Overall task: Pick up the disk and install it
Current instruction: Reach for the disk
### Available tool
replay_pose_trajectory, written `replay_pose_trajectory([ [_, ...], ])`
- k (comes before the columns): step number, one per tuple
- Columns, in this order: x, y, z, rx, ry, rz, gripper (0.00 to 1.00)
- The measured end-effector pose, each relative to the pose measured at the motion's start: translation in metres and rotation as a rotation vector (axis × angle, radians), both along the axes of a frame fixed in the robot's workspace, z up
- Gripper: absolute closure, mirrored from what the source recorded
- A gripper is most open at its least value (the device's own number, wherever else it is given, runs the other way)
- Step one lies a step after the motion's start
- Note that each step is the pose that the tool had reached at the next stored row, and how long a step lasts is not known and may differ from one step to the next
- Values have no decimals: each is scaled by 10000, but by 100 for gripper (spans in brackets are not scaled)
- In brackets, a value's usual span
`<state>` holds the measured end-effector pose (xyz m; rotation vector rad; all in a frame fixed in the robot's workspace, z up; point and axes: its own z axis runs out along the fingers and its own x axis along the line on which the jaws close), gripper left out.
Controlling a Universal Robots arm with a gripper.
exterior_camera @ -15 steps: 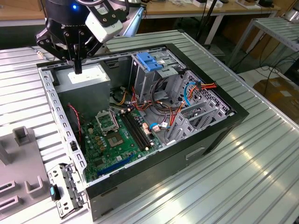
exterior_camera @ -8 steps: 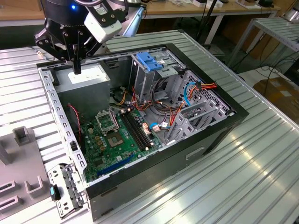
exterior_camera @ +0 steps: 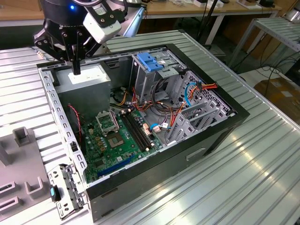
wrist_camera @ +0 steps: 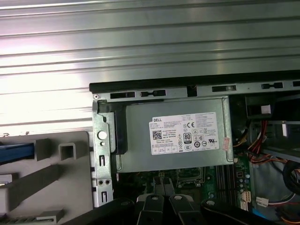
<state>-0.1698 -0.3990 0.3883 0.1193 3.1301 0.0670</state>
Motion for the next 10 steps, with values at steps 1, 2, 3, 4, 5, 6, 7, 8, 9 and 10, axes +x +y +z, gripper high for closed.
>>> replay_pose_trajectory([
  [1,-3,0,0,0,0,0,89],
  [2,-7,0,-1,0,0,0,89],
  [3,-11,0,-1,0,1,0,89],
  [4,-15,0,-1,0,1,0,89],
  [5,-19,0,-1,0,1,0,89],
  [6,-27,0,-2,0,1,0,89],
  [7,-29,0,-2,0,2,1,89],
  [8,-32,0,-3,0,2,1,89],
  [9,-36,0,-3,0,3,0,89],
  [10,-38,0,-3,0,3,1,89],
])
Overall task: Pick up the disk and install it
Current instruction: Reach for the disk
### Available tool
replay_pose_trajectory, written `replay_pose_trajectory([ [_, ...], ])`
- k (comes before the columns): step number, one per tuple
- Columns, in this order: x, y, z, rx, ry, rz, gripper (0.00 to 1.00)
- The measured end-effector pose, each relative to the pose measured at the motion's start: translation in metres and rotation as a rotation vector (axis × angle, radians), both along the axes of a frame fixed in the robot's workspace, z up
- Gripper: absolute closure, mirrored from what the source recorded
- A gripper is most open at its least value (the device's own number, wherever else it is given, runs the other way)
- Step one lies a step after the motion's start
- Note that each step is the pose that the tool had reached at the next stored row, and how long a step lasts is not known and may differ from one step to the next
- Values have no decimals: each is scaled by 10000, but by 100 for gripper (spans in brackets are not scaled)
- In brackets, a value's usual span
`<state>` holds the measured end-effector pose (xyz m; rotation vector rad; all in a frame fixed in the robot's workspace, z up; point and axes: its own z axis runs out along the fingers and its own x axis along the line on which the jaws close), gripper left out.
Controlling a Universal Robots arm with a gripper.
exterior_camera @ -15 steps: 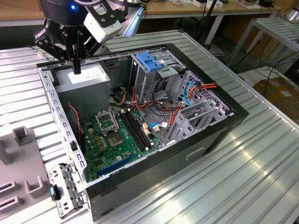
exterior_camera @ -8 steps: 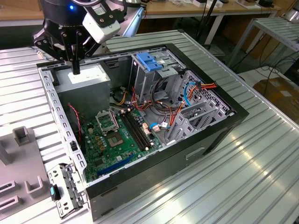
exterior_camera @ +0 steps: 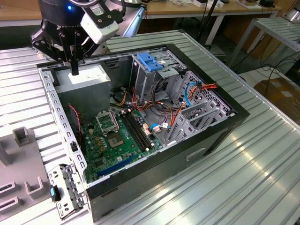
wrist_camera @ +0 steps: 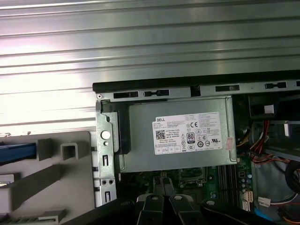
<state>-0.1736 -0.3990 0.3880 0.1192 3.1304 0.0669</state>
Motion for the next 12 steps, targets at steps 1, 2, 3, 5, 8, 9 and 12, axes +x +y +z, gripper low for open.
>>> replay_pose_trajectory([
  [1,-3,0,-1,0,1,0,89],
  [2,-5,0,-1,0,2,-1,89],
  [3,-7,0,-1,0,2,-1,89],
  [5,-12,0,-2,0,3,-1,89],
  [8,-18,0,-3,0,4,0,89],
  [9,-21,0,-4,0,4,-1,89],
  [12,-28,0,-5,0,5,-1,89],
])
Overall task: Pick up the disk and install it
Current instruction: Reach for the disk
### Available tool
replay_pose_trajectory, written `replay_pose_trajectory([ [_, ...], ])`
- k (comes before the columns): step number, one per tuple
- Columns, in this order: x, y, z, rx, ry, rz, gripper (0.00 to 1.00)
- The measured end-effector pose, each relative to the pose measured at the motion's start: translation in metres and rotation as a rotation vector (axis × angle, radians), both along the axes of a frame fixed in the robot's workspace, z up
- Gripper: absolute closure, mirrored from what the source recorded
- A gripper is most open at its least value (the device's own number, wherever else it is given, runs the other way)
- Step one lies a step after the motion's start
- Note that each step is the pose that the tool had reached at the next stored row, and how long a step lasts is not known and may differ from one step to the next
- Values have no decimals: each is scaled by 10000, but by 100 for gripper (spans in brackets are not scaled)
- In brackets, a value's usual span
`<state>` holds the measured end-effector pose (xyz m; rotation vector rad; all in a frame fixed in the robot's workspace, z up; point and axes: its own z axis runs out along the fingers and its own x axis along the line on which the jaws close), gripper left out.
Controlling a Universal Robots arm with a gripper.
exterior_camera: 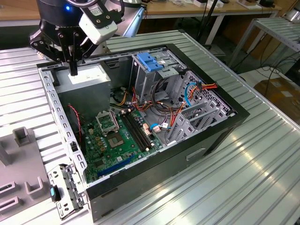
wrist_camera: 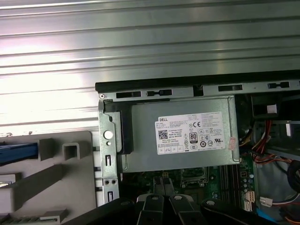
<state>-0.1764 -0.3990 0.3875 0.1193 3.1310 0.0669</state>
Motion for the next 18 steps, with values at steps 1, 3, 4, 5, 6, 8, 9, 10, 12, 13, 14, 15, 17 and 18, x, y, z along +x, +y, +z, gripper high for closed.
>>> replay_pose_trajectory([
  [1,-4,0,-1,1,0,0,89],
  [3,-8,0,-1,0,1,1,89],
  [4,-10,0,-2,0,1,0,89],
  [5,-12,0,-2,0,1,0,89],
  [6,-15,0,-3,1,1,0,89],
  [8,-19,0,-4,1,2,0,89],
  [9,-23,0,-4,1,2,0,89],
  [10,-26,0,-5,0,3,0,89],
  [12,-29,0,-5,0,4,0,89],
  [13,-32,0,-6,0,4,0,89],
  [14,-34,0,-6,0,5,0,89],
  [15,-38,0,-7,0,5,0,89],
  [17,-41,0,-8,0,6,0,89],
  [18,-44,0,-8,0,6,0,89],
])
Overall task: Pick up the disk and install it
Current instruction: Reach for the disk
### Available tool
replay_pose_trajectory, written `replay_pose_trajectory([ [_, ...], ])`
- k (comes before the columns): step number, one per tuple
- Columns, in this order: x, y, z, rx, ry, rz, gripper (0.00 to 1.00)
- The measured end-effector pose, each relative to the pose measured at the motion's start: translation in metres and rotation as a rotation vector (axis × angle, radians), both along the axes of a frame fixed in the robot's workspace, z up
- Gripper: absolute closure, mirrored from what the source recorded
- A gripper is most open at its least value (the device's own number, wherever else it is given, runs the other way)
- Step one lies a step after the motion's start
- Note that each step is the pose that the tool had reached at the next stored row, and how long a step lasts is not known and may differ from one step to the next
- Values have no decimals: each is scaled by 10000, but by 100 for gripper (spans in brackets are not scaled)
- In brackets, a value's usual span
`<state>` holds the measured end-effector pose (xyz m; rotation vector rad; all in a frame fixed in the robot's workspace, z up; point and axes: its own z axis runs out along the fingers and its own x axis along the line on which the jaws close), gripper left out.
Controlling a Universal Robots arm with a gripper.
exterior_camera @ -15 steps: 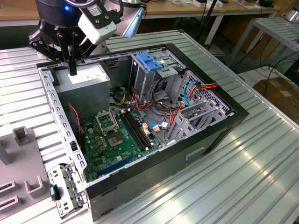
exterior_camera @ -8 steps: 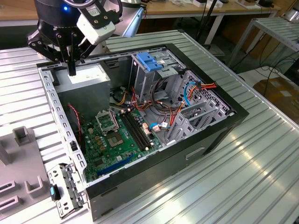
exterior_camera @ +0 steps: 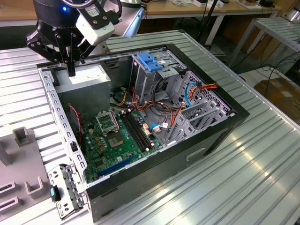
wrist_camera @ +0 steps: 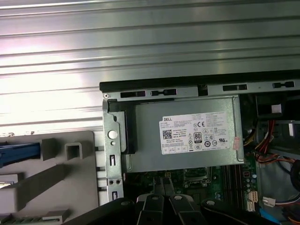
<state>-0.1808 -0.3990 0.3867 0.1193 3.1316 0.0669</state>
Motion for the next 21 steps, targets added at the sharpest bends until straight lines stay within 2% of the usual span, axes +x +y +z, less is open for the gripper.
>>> replay_pose_trajectory([
  [15,-39,0,-8,0,3,0,89],
  [19,-129,0,-22,0,7,0,89],
  [21,-133,0,-23,0,8,0,89],
])
